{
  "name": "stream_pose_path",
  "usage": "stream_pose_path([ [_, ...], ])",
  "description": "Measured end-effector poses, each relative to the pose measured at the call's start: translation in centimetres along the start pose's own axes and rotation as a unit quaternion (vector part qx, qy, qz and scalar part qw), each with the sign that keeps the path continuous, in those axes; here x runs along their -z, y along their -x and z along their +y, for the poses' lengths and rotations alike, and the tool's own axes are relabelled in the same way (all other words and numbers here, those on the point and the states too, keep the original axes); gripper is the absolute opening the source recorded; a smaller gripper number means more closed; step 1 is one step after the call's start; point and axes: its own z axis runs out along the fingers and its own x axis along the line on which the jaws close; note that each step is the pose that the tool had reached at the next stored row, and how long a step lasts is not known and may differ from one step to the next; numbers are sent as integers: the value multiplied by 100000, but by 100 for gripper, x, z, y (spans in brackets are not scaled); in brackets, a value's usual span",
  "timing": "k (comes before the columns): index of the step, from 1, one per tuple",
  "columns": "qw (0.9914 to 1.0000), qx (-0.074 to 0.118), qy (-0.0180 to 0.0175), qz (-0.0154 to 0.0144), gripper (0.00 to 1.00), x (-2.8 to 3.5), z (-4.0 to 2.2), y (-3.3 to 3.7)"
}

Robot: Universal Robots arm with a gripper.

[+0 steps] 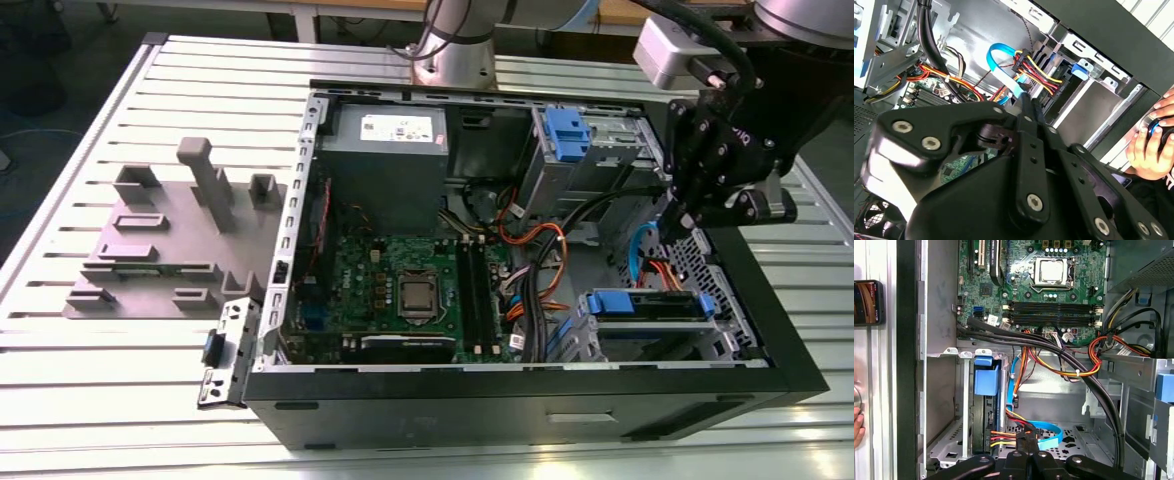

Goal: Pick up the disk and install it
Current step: 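Insert the second disk wire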

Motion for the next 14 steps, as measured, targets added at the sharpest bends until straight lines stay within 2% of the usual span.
stream_pose_path([
  [1, 100000, -1, 1, -3, 17, 0, 0, 0],
  [2, 100000, -1, 2, -3, 17, 0, 0, 0],
  [3, 100000, 2, 1, 0, 24, 0, 0, 0],
  [14, 100000, 4, 2, 50, 24, 0, 0, 10],
])
